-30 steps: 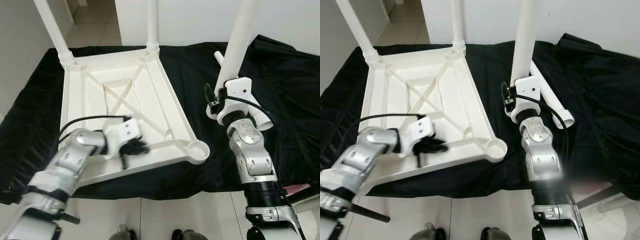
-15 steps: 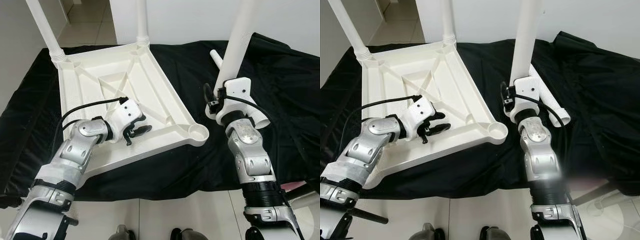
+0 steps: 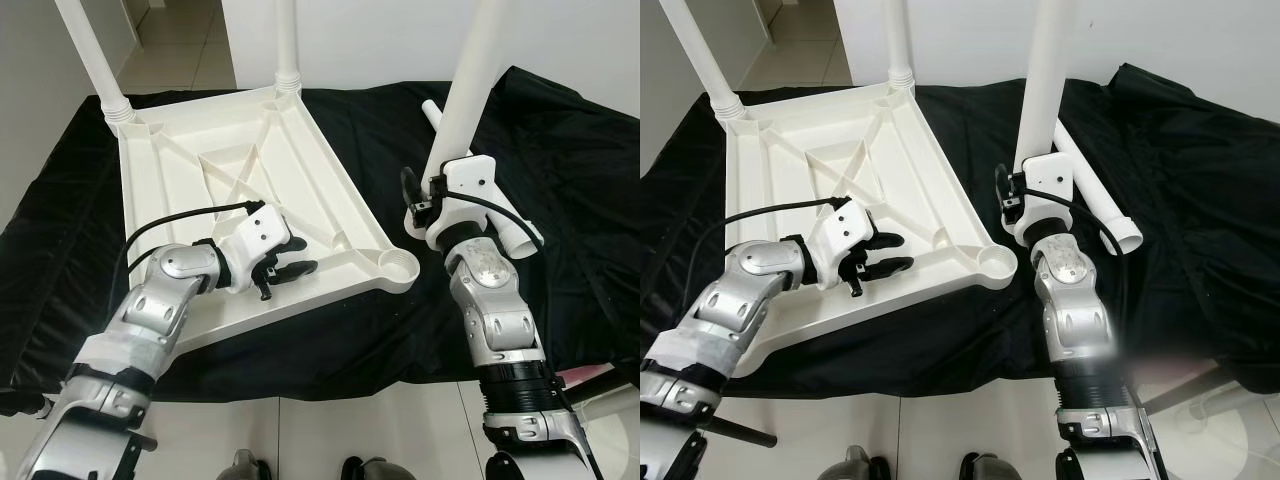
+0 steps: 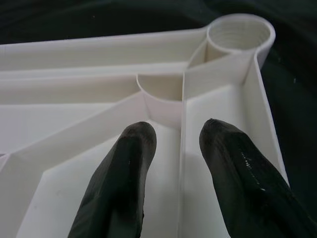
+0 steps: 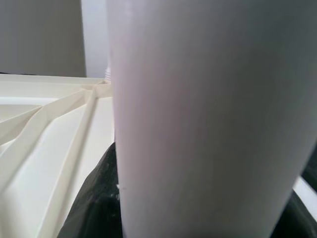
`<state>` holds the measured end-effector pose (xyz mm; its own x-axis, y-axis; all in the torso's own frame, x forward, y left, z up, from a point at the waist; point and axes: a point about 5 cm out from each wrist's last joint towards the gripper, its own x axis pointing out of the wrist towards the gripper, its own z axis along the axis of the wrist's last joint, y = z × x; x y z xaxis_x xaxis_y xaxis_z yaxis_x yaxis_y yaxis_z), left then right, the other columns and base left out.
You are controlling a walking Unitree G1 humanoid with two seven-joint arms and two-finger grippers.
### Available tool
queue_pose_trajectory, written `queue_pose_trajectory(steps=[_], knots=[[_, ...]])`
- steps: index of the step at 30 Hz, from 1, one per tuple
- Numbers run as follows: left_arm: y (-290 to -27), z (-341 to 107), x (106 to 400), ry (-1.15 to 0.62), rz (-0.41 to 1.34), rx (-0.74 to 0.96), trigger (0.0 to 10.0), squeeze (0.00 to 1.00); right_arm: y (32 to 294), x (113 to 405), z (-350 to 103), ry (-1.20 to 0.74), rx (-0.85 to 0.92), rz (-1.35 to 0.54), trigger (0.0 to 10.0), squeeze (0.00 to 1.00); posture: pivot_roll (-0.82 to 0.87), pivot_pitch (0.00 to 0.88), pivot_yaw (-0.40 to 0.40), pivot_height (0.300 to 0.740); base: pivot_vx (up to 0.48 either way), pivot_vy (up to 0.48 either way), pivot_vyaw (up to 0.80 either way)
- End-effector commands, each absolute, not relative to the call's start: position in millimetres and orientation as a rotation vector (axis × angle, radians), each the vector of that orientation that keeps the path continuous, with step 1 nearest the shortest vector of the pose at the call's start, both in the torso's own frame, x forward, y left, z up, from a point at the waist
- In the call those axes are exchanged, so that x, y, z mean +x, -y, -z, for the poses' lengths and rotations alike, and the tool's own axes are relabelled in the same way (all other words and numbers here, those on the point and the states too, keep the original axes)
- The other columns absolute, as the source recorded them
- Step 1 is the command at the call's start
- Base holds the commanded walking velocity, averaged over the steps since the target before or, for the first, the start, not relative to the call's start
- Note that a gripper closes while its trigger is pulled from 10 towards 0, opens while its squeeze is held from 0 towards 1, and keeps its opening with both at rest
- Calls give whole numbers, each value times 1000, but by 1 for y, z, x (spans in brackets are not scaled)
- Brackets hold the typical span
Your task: Building children table
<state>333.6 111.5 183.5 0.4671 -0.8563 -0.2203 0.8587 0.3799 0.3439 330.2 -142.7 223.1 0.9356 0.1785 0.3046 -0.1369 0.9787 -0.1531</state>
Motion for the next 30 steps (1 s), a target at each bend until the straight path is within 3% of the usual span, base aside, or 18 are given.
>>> queue_pose_trajectory(steps=[1, 8, 20, 30], knots=[[-118, -195, 342, 49, 932, 397, 10000, 0, 137, 325, -220, 333, -112, -198, 10000, 0, -61, 127, 34, 740, 0, 0, 0], [-124, -206, 338, 107, 834, 309, 10000, 0, 138, 312, -204, 312, -66, -198, 10000, 0, -55, 130, 20, 740, 0, 0, 0], [-117, -208, 313, 183, 837, 239, 10000, 0, 146, 295, -185, 288, 66, -139, 10000, 0, -44, 120, -12, 740, 0, 0, 0], [-111, -203, 304, 138, 904, 214, 10000, 0, 146, 290, -163, 254, -18, -226, 10000, 0, -50, 114, -11, 740, 0, 0, 0]])
